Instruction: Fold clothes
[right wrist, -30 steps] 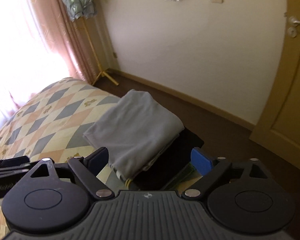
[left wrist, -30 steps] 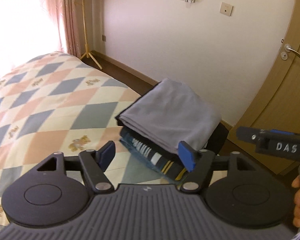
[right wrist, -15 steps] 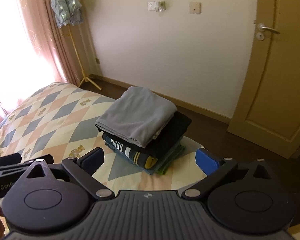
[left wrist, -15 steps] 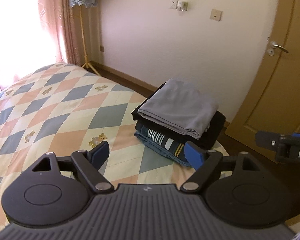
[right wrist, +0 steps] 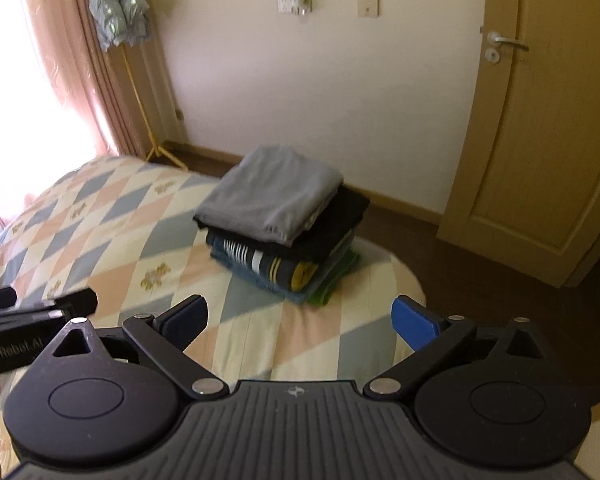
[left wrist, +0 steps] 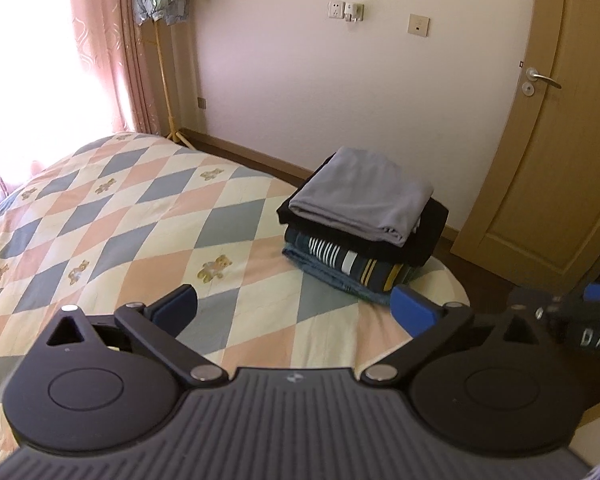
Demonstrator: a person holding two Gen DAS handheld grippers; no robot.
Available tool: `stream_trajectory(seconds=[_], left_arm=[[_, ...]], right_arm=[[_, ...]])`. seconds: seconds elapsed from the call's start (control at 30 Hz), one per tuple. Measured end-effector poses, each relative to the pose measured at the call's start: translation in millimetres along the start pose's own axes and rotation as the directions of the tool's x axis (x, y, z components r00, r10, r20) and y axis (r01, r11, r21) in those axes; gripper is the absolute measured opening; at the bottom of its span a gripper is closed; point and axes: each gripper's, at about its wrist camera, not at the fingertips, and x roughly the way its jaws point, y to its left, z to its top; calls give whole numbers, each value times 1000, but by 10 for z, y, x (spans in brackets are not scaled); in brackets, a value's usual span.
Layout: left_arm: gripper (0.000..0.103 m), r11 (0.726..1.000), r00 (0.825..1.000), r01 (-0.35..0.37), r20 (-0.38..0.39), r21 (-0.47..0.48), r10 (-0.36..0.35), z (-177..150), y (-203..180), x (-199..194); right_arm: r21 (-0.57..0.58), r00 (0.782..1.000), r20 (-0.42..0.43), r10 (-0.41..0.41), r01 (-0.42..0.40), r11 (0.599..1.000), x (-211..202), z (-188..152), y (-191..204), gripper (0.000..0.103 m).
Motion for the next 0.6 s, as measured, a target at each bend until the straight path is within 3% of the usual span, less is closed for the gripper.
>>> stream_trajectory(seconds=[0.23,0.6], left_arm=[[102,1000,1000,14,-15,-25,-14,-91,145,24],[102,997,997,-71,-34,34,72,-123,131,325]], right_arm=[[-4,998,-58,-11,10,1000,107,-199,76,101],[-7,994,-113,-15,14,1000,433,-215,154,101]])
